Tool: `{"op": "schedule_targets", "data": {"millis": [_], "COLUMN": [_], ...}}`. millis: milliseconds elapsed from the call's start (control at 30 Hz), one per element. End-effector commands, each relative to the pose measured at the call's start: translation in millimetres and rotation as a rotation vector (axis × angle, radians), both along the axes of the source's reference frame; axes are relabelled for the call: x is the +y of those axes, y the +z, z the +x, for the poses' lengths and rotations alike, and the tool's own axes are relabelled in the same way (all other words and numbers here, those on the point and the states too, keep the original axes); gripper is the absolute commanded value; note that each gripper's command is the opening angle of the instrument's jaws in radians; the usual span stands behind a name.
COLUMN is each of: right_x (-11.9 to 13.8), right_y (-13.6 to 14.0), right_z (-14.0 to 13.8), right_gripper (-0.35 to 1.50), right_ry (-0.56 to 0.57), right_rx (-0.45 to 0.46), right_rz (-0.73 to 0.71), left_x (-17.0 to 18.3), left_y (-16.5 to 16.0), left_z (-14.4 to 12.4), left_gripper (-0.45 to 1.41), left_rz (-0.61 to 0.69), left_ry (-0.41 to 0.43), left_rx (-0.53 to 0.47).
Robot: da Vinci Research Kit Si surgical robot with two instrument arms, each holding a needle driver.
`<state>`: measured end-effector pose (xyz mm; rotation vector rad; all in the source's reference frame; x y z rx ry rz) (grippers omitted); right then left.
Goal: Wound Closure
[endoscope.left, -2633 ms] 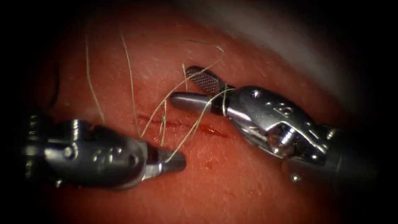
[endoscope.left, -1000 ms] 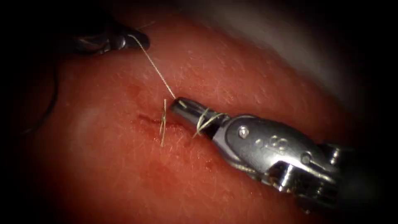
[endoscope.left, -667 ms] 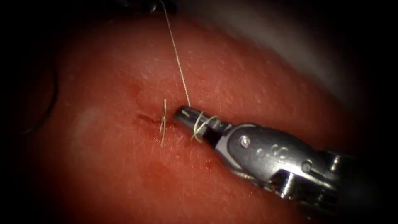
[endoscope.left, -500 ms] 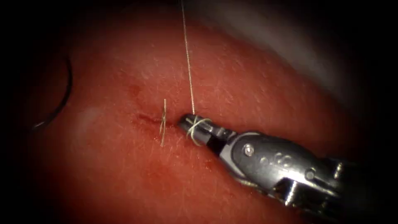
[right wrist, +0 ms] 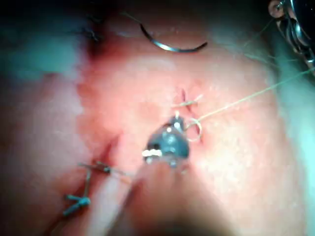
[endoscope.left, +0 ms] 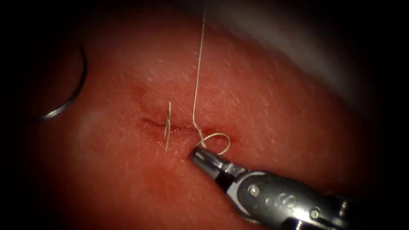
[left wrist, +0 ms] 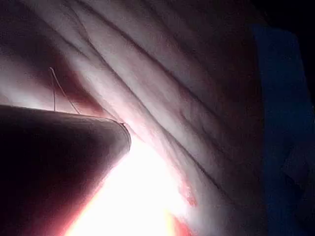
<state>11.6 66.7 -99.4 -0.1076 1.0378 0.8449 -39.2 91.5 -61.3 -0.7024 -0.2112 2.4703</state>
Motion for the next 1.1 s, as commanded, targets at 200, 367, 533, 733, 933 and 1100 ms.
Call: {"op": "schedule_targets", "data": {"millis": [200,367,533,733,933,1100], "right_x": [-1.2,-2.2,-3.5,-4.4,-5.0,-5.9], "right_y": [-0.6,-1.4,-2.3,-2.8,-2.1,-1.4], "right_z": [1.2,1.8,2.2,2.3,2.5,3.1], "right_gripper": [-0.35,-0.35,-0.35,-0.35,-0.35,-0.35], "right_ry": [-0.016,-0.033,-0.049,-0.065,-0.087,-0.118], "right_rx": [0.013,0.024,0.034,0.035,0.027,0.016], "right_rz": [0.001,0.004,0.003,0.008,0.014,0.026], "left_x": [2.4,4.9,7.0,8.3,9.4,10.0], "left_y": [0.7,-0.3,-1.0,-0.8,-0.6,-0.3], "left_z": [-0.9,-1.5,-1.9,-3.2,-4.2,-5.0], "left_gripper": [-0.35,-0.35,-0.35,-0.35,-0.35,-0.35], "left_rz": [-0.015,-0.051,-0.073,-0.086,-0.1,-0.107], "left_ry": [0.002,0.018,0.025,0.021,0.024,0.021], "left_rx": [0.009,0.021,0.024,0.031,0.035,0.045]}}
